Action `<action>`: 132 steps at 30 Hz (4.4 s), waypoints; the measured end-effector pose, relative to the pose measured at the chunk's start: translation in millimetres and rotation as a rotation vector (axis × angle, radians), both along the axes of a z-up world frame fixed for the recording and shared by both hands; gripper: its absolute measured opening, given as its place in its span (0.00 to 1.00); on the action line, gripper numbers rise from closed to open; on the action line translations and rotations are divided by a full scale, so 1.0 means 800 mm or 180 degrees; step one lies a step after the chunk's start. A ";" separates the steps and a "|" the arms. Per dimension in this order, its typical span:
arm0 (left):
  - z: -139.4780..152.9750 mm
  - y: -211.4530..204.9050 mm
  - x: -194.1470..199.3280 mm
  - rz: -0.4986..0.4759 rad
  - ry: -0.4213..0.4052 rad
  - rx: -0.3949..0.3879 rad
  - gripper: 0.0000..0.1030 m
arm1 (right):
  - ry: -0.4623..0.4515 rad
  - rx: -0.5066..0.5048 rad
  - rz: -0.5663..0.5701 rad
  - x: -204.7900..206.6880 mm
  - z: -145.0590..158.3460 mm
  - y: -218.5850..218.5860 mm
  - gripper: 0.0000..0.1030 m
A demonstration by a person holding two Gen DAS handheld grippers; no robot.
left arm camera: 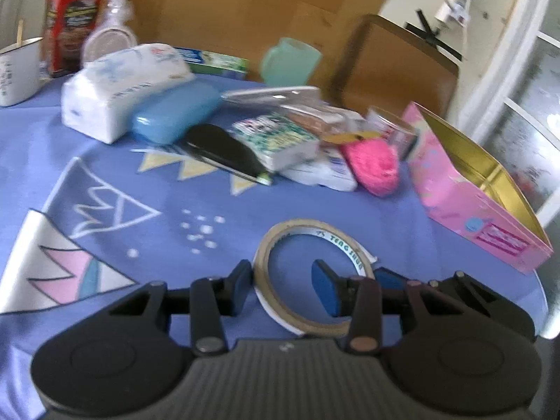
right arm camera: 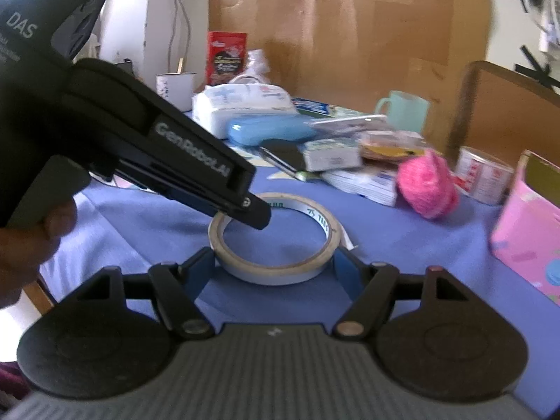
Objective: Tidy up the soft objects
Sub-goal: 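Grasp the clear tape roll with the right gripper and lift it, then carry the tape roll into the pink tin and open the right gripper, then reach the right gripper to the pink knitted pouf and grasp it, then carry the pink pouf into the pink tin and release it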
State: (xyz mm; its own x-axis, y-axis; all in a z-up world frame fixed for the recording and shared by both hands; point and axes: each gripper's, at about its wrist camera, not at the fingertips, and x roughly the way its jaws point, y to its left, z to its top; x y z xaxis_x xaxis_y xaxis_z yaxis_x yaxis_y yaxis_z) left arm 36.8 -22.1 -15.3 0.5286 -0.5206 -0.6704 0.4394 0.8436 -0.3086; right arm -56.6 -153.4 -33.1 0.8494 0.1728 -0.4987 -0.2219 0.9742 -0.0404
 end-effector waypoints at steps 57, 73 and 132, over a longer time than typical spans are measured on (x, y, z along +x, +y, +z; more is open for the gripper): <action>0.007 -0.021 0.041 0.0868 -0.1078 0.0415 0.63 | -0.0558 0.0443 -0.0798 0.059 0.051 -0.151 0.39; -0.019 0.009 0.057 0.0904 -0.0729 -0.0014 0.68 | 0.0273 0.1669 -0.0778 0.177 0.058 -0.178 0.06; 0.006 -0.035 0.013 -0.0269 -0.0286 -0.0585 0.76 | -0.0130 0.0763 -0.0399 -0.024 0.019 -0.130 0.78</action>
State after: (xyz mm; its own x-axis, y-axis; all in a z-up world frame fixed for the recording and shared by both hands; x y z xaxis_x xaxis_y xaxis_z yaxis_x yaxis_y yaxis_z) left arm 47.0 -50.3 -10.7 0.5312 -0.6748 -0.5123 0.5389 0.7357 -0.4104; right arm -75.8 -257.6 -18.3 0.8901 0.1741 -0.4211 -0.1019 0.9768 0.1884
